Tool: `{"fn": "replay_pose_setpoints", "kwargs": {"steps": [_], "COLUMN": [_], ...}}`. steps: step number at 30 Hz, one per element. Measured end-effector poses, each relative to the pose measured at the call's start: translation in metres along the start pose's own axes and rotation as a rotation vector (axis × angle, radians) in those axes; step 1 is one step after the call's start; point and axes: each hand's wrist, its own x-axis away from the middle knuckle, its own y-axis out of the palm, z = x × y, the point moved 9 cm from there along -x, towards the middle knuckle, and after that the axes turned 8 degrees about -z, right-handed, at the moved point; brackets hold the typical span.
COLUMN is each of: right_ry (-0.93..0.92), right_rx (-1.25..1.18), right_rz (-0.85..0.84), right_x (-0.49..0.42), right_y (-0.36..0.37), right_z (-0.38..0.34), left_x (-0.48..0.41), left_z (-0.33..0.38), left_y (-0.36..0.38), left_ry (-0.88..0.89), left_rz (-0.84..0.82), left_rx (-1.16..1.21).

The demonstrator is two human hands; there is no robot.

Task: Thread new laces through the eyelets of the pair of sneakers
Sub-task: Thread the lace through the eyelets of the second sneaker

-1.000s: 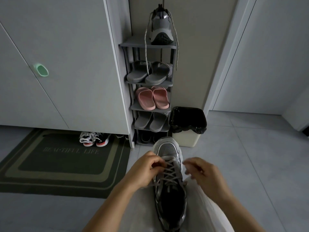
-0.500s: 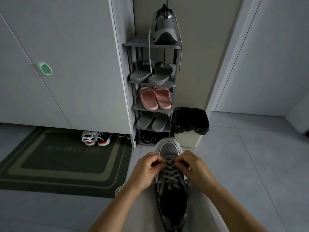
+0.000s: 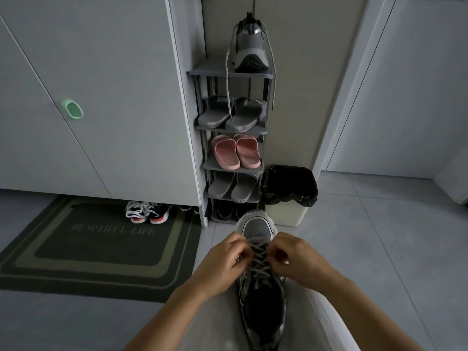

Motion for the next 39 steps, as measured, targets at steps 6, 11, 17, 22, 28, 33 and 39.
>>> {"fn": "replay_pose_setpoints", "kwargs": {"steps": [6,11,17,22,28,33,39], "right_ry": [0.089,0.123,-0.008,0.039,0.177,0.298,0.346], "right_rx": [-0.248,-0.409,-0.182,-0.135,-0.333,-0.399,-0.330], "right_rz": [0.081,0.054,-0.071,-0.029,0.025,-0.070,0.064], "right_x": [0.008,0.016,0.012,0.013,0.027,0.034,0.042], "right_y": [0.006,-0.001,0.001,0.003,0.006,0.021,0.016], "right_z": [0.015,0.017,-0.003,0.002,0.015,0.016,0.017], "left_x": [0.011,0.013,0.012,0.014,0.025,0.033,0.042], "left_z": [-0.013,-0.011,0.001,0.006,-0.010,-0.008,-0.004], "left_y": [0.001,-0.004,0.006,0.000,0.004,0.014,0.012], "left_ry": [-0.058,-0.032,0.032,0.041,-0.074,-0.210,-0.233], "left_rz": [0.131,0.096,-0.092,-0.015,0.015,-0.001,0.110], "left_rx": [0.190,0.262,0.051,0.051,0.245,0.371,0.341]}}
